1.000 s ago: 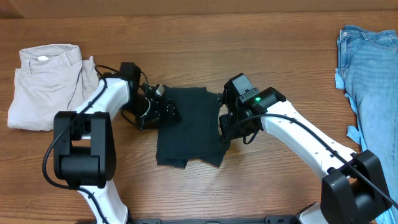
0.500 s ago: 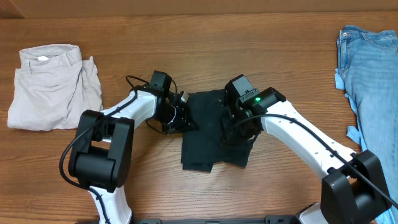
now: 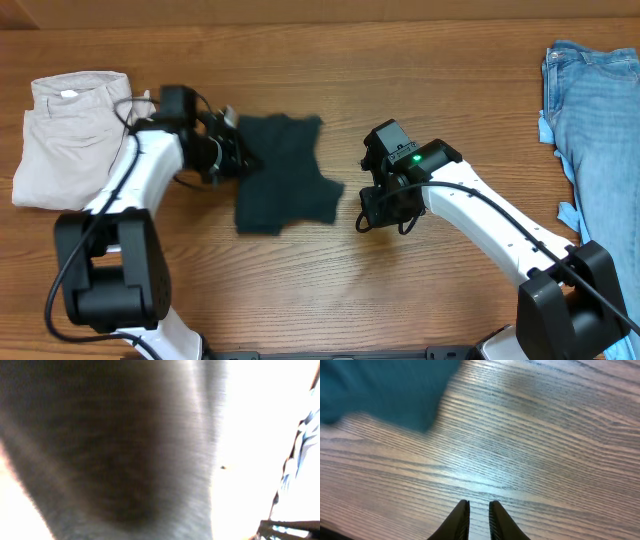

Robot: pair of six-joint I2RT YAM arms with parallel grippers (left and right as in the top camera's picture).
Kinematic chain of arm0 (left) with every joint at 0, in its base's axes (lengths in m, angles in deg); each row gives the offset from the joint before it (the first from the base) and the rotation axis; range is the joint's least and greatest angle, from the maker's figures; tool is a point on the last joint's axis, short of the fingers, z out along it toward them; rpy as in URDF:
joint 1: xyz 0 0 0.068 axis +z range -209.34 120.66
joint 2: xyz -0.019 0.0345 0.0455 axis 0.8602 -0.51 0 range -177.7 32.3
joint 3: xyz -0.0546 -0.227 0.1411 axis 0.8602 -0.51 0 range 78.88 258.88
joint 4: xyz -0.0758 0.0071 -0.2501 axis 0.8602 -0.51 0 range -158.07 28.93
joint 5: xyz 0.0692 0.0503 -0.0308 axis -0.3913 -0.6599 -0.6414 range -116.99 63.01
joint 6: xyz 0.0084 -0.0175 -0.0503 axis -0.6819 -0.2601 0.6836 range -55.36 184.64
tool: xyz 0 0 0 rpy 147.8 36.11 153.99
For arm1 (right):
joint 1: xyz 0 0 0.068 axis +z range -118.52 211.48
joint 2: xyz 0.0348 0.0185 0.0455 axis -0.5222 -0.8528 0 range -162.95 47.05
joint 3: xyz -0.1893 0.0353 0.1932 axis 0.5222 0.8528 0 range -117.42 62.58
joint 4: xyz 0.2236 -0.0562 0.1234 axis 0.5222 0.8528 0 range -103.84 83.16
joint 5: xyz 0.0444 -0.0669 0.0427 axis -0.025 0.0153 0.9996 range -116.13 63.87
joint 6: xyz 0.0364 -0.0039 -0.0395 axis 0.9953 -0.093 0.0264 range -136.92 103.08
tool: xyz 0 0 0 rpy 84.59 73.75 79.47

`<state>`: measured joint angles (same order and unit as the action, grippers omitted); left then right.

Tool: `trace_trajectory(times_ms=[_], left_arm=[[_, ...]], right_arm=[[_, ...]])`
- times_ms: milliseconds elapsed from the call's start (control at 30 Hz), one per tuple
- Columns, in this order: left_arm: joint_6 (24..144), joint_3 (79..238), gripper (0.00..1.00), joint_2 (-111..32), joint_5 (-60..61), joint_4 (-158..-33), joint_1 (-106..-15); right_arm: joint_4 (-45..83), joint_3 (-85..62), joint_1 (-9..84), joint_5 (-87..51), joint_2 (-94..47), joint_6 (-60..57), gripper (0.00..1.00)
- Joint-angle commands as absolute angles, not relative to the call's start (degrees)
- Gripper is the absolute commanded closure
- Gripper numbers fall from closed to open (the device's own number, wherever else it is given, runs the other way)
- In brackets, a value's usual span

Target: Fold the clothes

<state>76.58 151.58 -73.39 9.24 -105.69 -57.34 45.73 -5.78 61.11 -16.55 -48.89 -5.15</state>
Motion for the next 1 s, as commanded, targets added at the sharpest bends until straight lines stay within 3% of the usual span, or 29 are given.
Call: trace_trajectory(times_ms=[0, 233, 367, 567, 967], left_arm=[[71.7, 156.3, 0.96, -70.0, 9.1, -107.4, -55.4], [71.7, 156.3, 0.96, -70.0, 8.7, -109.1, -55.9], [72.4, 156.3, 0.96, -70.0, 8.6, -109.1, -55.9], [72.3, 156.3, 0.96, -70.0, 9.4, -107.7, -57.3], [74.3, 155.0, 0.93, -70.6, -14.1, -114.3, -57.5]], right_arm=[[44.8, -6.6, 60.9, -16.7, -48.1, -4.9, 0.82], [44.5, -6.6, 60.9, -13.7, -48.1, -5.0, 0.82], [35.6, -6.6, 61.2, 4.2, -48.1, -4.7, 0.79], [35.1, -6.6, 59.2, 0.9, -48.1, -1.7, 0.79], [33.5, -6.6, 58.5, 4.0, -48.1, -1.7, 0.78]])
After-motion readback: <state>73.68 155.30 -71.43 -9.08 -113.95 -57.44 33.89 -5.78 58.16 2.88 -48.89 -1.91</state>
